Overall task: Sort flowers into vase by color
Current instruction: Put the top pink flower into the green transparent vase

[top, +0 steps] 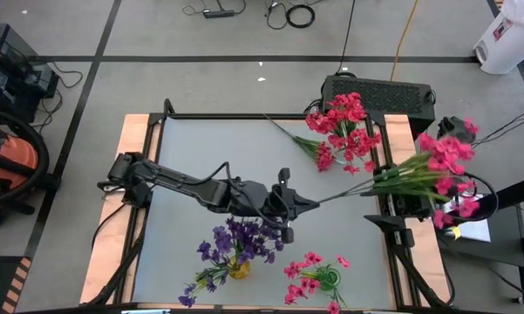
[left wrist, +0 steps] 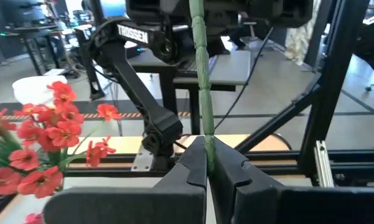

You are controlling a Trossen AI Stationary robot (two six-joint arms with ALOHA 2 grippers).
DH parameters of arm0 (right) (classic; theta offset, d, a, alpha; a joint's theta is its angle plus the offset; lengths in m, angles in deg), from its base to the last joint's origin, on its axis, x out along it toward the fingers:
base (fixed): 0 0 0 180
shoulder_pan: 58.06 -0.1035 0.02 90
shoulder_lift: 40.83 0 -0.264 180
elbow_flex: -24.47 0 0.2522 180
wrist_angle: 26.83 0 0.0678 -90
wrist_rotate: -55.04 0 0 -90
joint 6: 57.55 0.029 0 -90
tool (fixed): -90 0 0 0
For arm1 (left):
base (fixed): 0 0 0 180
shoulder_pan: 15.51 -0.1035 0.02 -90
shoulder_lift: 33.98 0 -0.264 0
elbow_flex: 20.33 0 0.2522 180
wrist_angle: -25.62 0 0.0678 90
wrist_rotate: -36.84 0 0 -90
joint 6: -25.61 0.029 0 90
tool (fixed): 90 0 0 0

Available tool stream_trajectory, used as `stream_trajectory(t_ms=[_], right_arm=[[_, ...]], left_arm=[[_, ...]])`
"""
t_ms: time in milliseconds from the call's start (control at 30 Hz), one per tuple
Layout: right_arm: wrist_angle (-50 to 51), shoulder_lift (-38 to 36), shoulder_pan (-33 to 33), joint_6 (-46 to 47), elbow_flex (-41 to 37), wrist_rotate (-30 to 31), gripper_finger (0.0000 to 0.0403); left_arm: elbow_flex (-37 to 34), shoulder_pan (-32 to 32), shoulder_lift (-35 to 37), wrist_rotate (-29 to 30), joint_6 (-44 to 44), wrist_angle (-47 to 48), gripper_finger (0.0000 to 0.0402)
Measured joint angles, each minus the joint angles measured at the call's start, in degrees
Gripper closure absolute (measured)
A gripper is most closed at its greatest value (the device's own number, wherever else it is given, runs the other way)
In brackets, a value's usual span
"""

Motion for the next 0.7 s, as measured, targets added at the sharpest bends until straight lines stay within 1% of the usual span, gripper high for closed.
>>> stream_trajectory(t_ms=[167, 333, 500, 600, 700], right_arm=[[-0.8, 0.0, 1.9, -0.9, 0.0, 0.0, 0.0188], [0.3, 0.0, 3.0, 1.0, 0.0, 0.1, 0.0188], [3.2, 0.0, 2.9, 4.8, 0.0, 0.1, 0.0188], [3.9, 0.0, 2.9, 5.1, 0.0, 0.6, 0.0188], [3.9, 0.0, 2.8, 3.8, 0.0, 4.4, 0.0188]], left_arm=[[0.0, -0.5, -0.4, -2.8, 0.0, -0.4, 0.04], [0.0, -0.5, -0.6, -2.7, 0.3, 0.0, 0.04], [0.0, -0.5, -0.6, -0.9, 1.9, -0.1, 0.04], [0.0, -0.5, -0.6, 0.9, 2.2, -0.1, 0.04], [0.0, -0.5, -0.6, 3.7, 4.1, -0.1, 0.04]])
